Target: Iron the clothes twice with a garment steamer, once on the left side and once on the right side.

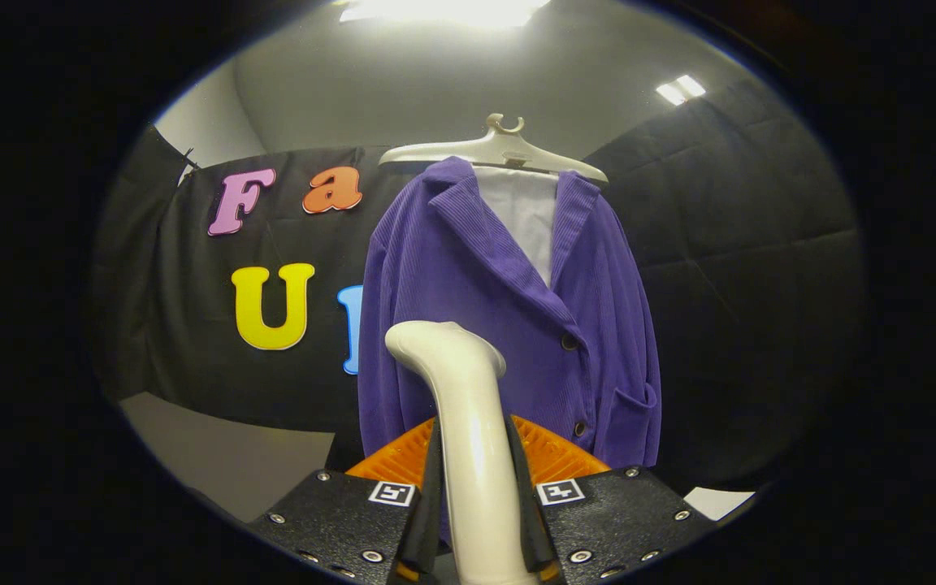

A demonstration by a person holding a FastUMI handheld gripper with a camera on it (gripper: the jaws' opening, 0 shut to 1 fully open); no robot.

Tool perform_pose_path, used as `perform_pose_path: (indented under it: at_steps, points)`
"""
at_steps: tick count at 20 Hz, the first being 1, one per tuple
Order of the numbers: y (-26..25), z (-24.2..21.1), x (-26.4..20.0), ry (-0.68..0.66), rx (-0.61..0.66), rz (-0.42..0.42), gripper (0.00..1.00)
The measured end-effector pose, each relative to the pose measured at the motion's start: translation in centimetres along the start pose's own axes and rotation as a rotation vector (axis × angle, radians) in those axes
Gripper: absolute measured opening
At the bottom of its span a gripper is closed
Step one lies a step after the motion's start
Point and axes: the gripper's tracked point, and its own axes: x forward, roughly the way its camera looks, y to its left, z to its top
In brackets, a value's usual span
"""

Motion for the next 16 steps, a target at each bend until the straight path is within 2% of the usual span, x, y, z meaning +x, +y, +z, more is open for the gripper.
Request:
perform_pose_path:
  at_steps: [16]
  points:
    - [-3.8, -14.9, -3.2, 0.254, -0.013, -0.020, 0.40]
